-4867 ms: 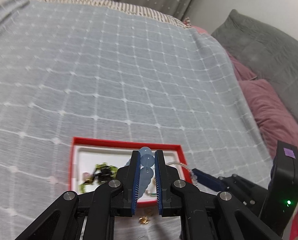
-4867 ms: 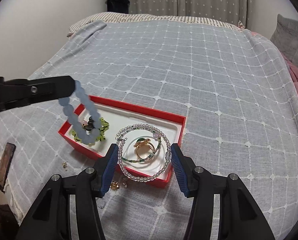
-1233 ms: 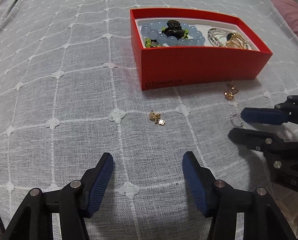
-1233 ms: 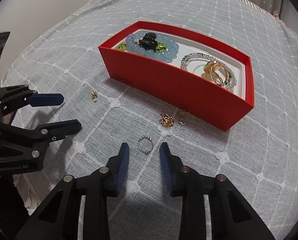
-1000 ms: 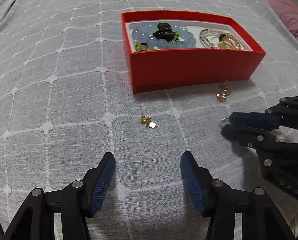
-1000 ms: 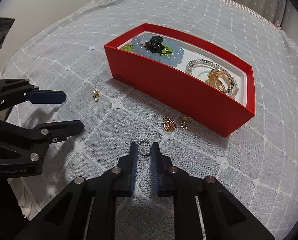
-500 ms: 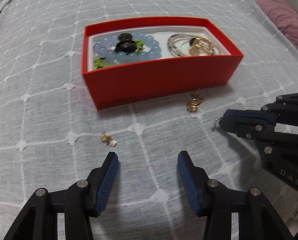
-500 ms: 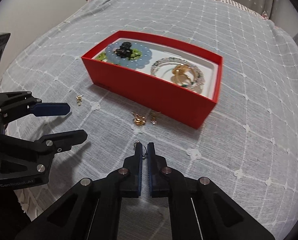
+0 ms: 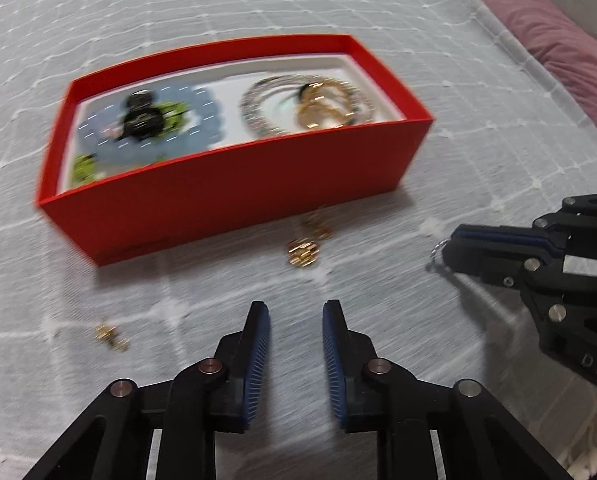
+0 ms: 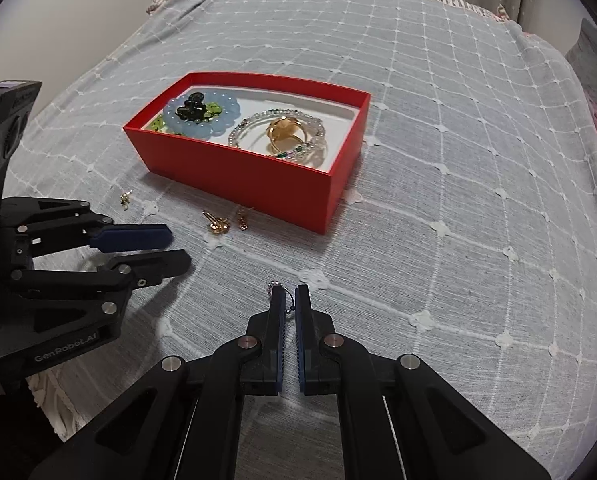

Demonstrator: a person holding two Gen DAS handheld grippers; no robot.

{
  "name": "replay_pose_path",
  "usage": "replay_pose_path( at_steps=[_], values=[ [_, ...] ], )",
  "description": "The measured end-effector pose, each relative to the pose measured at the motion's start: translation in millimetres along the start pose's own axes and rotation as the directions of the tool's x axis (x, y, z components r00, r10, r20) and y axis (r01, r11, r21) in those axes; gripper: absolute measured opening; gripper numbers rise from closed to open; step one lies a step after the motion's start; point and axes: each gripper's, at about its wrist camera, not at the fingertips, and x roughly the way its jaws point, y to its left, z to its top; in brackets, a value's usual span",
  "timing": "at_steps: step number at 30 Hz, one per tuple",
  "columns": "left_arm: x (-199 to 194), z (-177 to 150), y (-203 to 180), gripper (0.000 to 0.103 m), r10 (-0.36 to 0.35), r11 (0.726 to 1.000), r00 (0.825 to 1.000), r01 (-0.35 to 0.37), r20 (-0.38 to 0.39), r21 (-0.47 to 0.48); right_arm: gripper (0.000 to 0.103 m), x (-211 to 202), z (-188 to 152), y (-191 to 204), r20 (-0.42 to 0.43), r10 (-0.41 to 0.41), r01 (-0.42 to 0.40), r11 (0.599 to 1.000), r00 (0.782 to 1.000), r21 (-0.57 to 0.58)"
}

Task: Organize jewelry
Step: 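Move the left tool to the gold earring beside the box while the right holds the ring, then close the left tool on the gold earring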

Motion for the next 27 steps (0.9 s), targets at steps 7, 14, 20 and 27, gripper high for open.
replay_pose_path(
  at_steps=[7, 14, 20, 27],
  values=[
    [12.1, 10.2, -8.3, 0.021, 0.017, 1.000, 1.000, -0.017, 0.023, -0.017, 0.004, -6.2, -4.9, -6.8, 0.003, 0.001, -0.001, 1.000, 1.000, 0.008],
    [19.4, 17.8, -10.6, 0.020, 0.046, 0.999, 0.998, -0.045, 0.042, -0.021, 0.004, -8.5, -7.3, -12.2, 0.004, 0.003, -0.004, 1.000, 1.000, 0.015],
    [18.9, 17.6, -13.6, 0.004, 0.076, 0.997, 0.996, -0.076, 0.048, -0.005, 0.004, -8.2, -7.2, -12.3, 0.002, 0.004, -0.004, 1.000, 1.000, 0.018],
    [15.3, 17.5, -8.0, 0.001, 0.088, 0.996, 0.995, -0.087, 0.037, -0.017, 0.004, -8.6, -4.1, -10.8, 0.008, 0.011, -0.012, 1.000, 1.000, 0.024]
  ],
)
